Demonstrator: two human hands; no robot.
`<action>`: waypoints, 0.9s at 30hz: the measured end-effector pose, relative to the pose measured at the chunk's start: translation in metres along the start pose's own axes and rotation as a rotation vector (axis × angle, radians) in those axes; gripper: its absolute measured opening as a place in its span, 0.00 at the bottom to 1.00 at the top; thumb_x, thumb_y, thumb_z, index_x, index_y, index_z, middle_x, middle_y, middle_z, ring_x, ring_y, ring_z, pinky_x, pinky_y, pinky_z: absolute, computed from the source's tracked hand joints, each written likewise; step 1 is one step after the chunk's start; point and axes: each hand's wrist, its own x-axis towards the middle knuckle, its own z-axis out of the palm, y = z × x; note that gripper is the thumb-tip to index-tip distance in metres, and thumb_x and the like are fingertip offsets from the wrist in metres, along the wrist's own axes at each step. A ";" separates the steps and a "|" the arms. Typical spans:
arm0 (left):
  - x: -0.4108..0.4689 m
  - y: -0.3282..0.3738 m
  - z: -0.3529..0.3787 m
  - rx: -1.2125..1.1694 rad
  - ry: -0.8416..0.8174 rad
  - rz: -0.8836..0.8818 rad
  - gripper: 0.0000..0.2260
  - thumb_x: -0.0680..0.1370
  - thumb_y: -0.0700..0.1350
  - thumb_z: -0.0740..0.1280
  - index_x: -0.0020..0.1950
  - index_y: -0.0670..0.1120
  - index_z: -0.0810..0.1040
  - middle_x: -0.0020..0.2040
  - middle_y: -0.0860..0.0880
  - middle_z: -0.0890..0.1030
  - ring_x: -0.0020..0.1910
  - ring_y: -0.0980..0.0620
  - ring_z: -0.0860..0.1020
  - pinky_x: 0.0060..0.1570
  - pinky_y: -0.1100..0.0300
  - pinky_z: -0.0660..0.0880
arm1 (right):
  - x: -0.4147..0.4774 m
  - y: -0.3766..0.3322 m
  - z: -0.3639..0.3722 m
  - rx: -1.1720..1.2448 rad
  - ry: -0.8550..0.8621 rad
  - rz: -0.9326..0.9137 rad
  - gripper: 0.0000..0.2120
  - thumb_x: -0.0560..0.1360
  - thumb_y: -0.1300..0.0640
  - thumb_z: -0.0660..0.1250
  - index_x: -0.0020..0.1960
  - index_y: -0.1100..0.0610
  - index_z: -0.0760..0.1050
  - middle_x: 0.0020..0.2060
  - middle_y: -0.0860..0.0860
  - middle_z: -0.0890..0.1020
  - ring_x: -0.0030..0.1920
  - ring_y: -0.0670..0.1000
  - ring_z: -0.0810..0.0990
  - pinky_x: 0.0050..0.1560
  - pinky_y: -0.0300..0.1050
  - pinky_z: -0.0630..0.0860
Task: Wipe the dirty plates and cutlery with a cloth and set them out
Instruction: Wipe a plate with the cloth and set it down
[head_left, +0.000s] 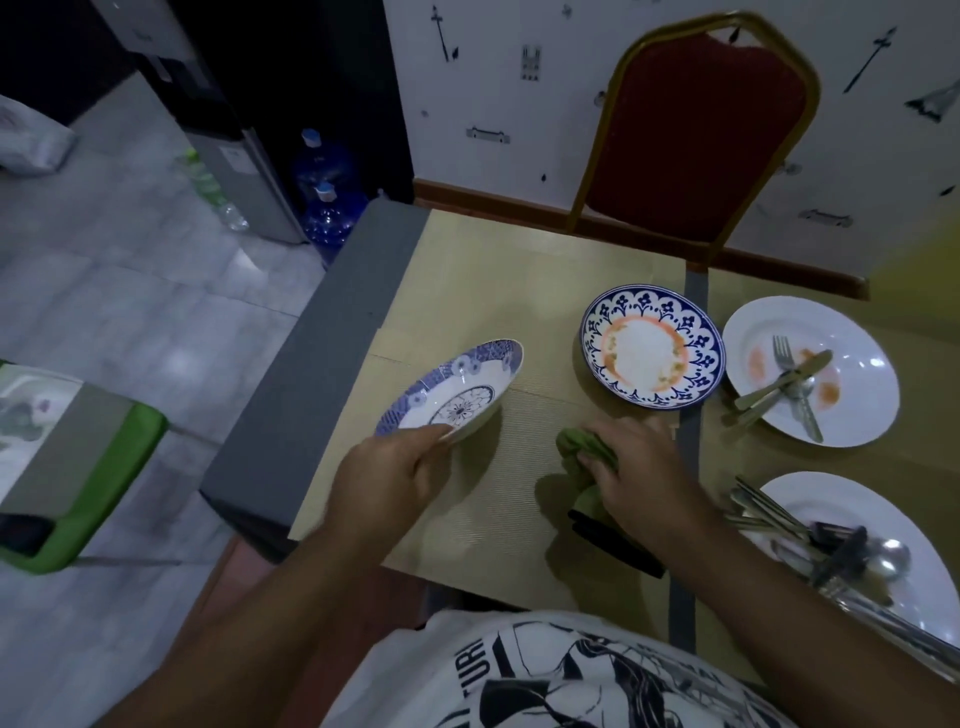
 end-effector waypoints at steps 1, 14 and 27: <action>-0.004 -0.006 0.004 0.086 0.003 0.018 0.15 0.76 0.48 0.61 0.55 0.52 0.86 0.43 0.51 0.87 0.37 0.48 0.84 0.33 0.57 0.80 | 0.001 0.001 0.002 -0.004 -0.009 0.003 0.11 0.76 0.58 0.68 0.58 0.48 0.77 0.48 0.46 0.78 0.49 0.48 0.65 0.46 0.47 0.66; -0.038 -0.052 0.049 0.308 -0.067 0.121 0.20 0.63 0.36 0.80 0.54 0.45 0.87 0.51 0.48 0.87 0.51 0.45 0.86 0.54 0.45 0.80 | -0.008 0.013 0.032 -0.094 -0.114 0.071 0.13 0.76 0.58 0.68 0.60 0.49 0.78 0.51 0.48 0.81 0.50 0.51 0.67 0.48 0.52 0.71; -0.047 -0.060 0.054 0.316 -0.268 0.053 0.24 0.65 0.48 0.81 0.59 0.45 0.84 0.56 0.47 0.86 0.57 0.44 0.83 0.64 0.48 0.74 | -0.035 0.024 0.072 -0.258 -0.230 0.158 0.41 0.68 0.36 0.65 0.76 0.41 0.52 0.76 0.48 0.61 0.74 0.60 0.56 0.71 0.62 0.62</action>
